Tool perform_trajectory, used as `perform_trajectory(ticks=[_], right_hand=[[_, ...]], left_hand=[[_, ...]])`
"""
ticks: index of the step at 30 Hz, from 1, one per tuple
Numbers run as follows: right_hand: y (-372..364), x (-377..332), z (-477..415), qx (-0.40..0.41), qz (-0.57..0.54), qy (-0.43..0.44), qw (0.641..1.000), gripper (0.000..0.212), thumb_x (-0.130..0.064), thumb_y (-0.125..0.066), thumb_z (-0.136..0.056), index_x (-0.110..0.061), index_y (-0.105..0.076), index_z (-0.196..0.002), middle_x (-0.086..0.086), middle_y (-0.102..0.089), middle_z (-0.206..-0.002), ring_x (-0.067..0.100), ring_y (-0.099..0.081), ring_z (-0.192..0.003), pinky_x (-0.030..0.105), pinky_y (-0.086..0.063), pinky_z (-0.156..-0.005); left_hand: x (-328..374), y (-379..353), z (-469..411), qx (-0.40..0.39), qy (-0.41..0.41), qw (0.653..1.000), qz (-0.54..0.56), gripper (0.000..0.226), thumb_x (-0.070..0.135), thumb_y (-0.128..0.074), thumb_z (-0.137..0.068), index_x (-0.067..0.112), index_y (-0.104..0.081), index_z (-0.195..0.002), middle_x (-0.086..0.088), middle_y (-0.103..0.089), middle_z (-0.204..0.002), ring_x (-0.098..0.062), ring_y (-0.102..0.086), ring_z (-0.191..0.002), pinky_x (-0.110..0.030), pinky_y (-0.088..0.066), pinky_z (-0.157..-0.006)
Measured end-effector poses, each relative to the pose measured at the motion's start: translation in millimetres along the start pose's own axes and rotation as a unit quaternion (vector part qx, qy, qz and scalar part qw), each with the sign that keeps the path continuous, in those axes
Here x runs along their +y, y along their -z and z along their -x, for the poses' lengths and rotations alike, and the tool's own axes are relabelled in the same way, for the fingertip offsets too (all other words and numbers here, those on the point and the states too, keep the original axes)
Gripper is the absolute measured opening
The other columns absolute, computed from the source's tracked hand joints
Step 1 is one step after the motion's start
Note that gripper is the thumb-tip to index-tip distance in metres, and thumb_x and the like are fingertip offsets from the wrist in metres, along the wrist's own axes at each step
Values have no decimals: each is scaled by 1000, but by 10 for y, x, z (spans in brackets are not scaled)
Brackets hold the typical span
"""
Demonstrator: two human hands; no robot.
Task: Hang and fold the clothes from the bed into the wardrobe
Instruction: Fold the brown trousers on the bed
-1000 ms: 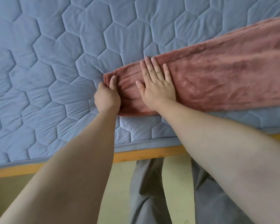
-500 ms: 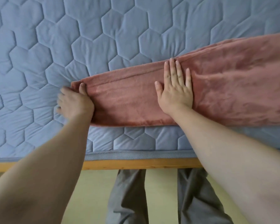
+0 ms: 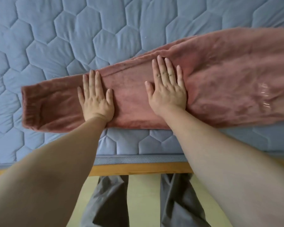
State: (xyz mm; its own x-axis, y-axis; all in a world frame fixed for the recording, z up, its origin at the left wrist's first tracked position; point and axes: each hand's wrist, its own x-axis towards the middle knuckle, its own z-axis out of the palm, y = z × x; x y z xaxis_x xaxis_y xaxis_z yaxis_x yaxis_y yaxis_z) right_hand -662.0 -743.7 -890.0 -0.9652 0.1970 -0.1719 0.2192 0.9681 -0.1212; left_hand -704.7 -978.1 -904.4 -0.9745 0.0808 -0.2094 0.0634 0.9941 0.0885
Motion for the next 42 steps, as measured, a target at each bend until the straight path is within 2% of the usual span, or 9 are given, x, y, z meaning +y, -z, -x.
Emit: perform_trajectory(ticks=[10, 14, 19, 22, 26, 32, 35, 39, 42], right_hand=[[369, 2172, 23, 13, 28, -149, 988, 72, -56, -16, -103, -17, -5, -163, -1, -4, -171, 18, -2, -157, 55, -2, -125], [369, 2278, 17, 24, 15, -155, 988, 72, -54, -16, -103, -14, -6, -163, 2, -6, -171, 19, -5, -157, 56, -3, -125], [410, 2237, 3, 46, -10, -150, 988, 71, -51, -21, -104, -12, -8, -163, 3, -8, -170, 20, -7, -157, 58, -3, -124], [373, 2286, 37, 65, -23, -126, 990, 71, -50, -27, -104, -12, -13, -162, 2, -11, -170, 20, -9, -157, 59, -5, -124], [342, 2322, 51, 81, -19, -120, 989, 69, -52, -25, -104, -15, -18, -162, 0, -15, -169, 19, -12, -156, 58, -7, -124], [414, 2989, 212, 64, 17, -30, 997, 64, -51, -26, -106, -21, -21, -162, 3, -17, -169, 21, -16, -156, 50, -9, -126], [507, 3642, 382, 32, 33, -86, 995, 67, -55, -21, -105, -20, -15, -163, 3, -15, -169, 19, -13, -156, 47, -7, -126], [660, 4109, 532, -18, 64, -130, 989, 68, -61, -10, -104, -28, -6, -163, -10, -2, -170, 17, 1, -157, 60, -2, -123], [777, 4129, 506, -28, -19, -230, 972, 65, -60, -17, -104, -34, -3, -161, -8, 4, -170, 31, -17, -153, 65, -19, -116]], left_hand=[[202, 209, -81, -80, 70, 994, -32, 69, 43, -25, -101, 20, -3, -162, 6, 2, -170, -16, 8, -156, -52, 4, -125], [893, 481, -188, 31, 159, 986, 34, 72, 11, -38, -83, 12, -31, -155, -4, -26, -166, -23, -13, -155, -59, 2, -123], [2220, 545, -219, 64, -178, 978, 87, 51, 32, -45, -97, 20, -48, -147, -3, -48, -153, -27, -44, -139, -52, -22, -121], [2953, 494, -401, 60, -261, 962, 47, 55, 54, -40, -100, 20, -53, -141, -6, -59, -138, -31, -53, -125, -48, -36, -108], [3482, 389, -660, 12, -249, 968, -27, 47, 53, -37, -103, 16, -57, -122, -12, -60, -125, -35, -52, -119, -46, -37, -97], [3558, 248, -738, 5, -227, 973, -50, 41, 45, -36, -105, 10, -55, -116, -19, -59, -122, -39, -53, -116, -50, -36, -96], [3545, 232, -720, 20, -225, 973, -51, 40, 44, -36, -106, 9, -54, -113, -19, -59, -118, -39, -53, -113, -50, -36, -95], [3546, 223, -707, 26, -228, 972, -47, 40, 44, -35, -105, 9, -54, -110, -20, -59, -116, -39, -52, -111, -50, -36, -96], [3562, 247, -683, 38, -212, 975, -54, 41, 45, -36, -104, 9, -54, -111, -17, -59, -117, -38, -52, -112, -51, -35, -98]])
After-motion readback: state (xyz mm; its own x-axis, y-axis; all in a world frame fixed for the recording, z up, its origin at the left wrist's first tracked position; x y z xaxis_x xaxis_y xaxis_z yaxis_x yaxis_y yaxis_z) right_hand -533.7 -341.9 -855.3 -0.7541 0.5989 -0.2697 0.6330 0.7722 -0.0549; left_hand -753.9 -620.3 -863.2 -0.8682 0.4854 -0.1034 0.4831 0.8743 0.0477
